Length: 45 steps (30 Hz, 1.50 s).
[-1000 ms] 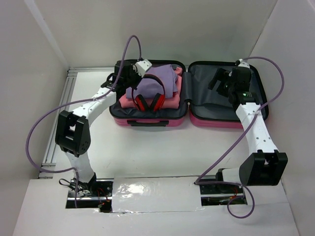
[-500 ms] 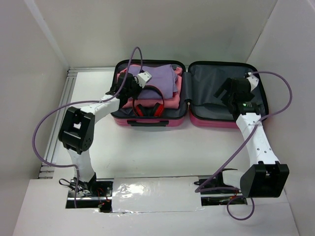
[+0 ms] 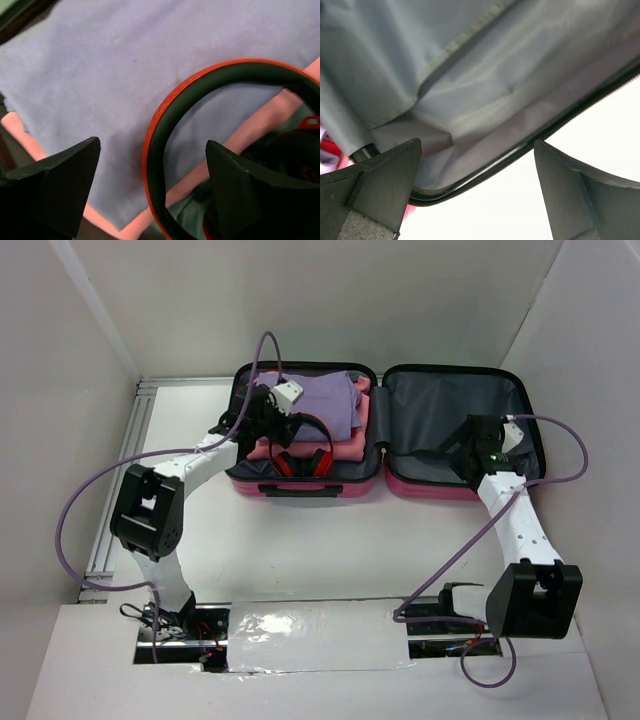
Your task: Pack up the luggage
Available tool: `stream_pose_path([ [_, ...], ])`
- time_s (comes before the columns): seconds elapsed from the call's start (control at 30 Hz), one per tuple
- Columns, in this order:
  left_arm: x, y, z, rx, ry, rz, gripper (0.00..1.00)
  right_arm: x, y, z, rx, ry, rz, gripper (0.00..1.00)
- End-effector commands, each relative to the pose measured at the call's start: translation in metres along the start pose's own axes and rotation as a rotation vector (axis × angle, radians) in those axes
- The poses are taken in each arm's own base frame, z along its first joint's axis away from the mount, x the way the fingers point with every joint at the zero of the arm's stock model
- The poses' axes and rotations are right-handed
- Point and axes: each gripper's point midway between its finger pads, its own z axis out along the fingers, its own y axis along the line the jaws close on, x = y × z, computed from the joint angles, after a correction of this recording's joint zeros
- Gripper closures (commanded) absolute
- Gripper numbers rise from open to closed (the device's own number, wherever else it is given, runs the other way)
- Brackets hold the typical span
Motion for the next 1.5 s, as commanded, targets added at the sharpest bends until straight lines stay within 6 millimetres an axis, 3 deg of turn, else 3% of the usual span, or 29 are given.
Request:
stream_pose_path([
  [0.0,-0.066,0.015,-0.031,-0.031,-0.137,-0.052,0.01,0.009,-0.011,-0.001,0.053,0.049,0.05,0.0],
  [0.1,-0.111,0.03,-0.057,-0.065,-0.226,-0.116,0.01,0.018,-0.023,0.002,0.072,0.061,0.093,0.0],
  [0.13,-0.114,0.028,-0.065,-0.053,-0.205,-0.183,0.01,0.015,-0.021,-0.002,0.05,0.037,0.122,0.0],
  [0.17,-0.144,0.034,-0.079,-0.059,-0.253,-0.21,0.01,0.013,-0.028,-0.002,0.066,0.022,0.143,0.0],
  [0.23,-0.156,0.03,-0.095,-0.033,-0.23,-0.274,0.01,0.012,-0.036,-0.005,0.079,-0.009,0.194,0.0],
  [0.27,-0.174,0.033,-0.105,-0.034,-0.261,-0.301,0.01,0.008,-0.04,-0.004,0.09,-0.017,0.216,0.0],
  [0.3,-0.183,0.032,-0.116,-0.022,-0.266,-0.322,0.01,0.007,-0.05,-0.003,0.119,-0.025,0.242,0.0],
  [0.43,-0.18,0.022,-0.12,0.025,-0.231,-0.37,0.01,0.003,-0.063,0.005,0.173,-0.018,0.268,0.0],
  [0.47,-0.189,0.016,-0.13,0.058,-0.255,-0.385,0.01,0.002,-0.067,0.01,0.187,-0.017,0.276,0.0],
  [0.5,-0.182,0.011,-0.127,0.076,-0.238,-0.396,0.01,-0.009,-0.07,0.013,0.181,-0.044,0.297,0.0],
  [0.67,-0.168,-0.001,-0.132,0.115,-0.203,-0.42,0.01,-0.023,-0.09,0.034,0.189,-0.037,0.337,0.0],
  [0.8,-0.16,0.002,-0.138,0.079,-0.186,-0.427,0.01,-0.036,-0.111,0.047,0.251,-0.039,0.314,0.0],
  [0.87,-0.153,0.003,-0.136,0.068,-0.165,-0.42,0.01,-0.04,-0.121,0.052,0.259,-0.036,0.326,0.05],
  [1.1,-0.136,0.007,-0.135,0.037,-0.125,-0.414,0.01,-0.034,-0.152,0.067,0.33,-0.019,0.325,0.15],
  [1.47,-0.113,0.008,-0.129,0.023,-0.067,-0.409,0.01,-0.056,-0.162,0.083,0.378,-0.085,0.265,0.3],
])
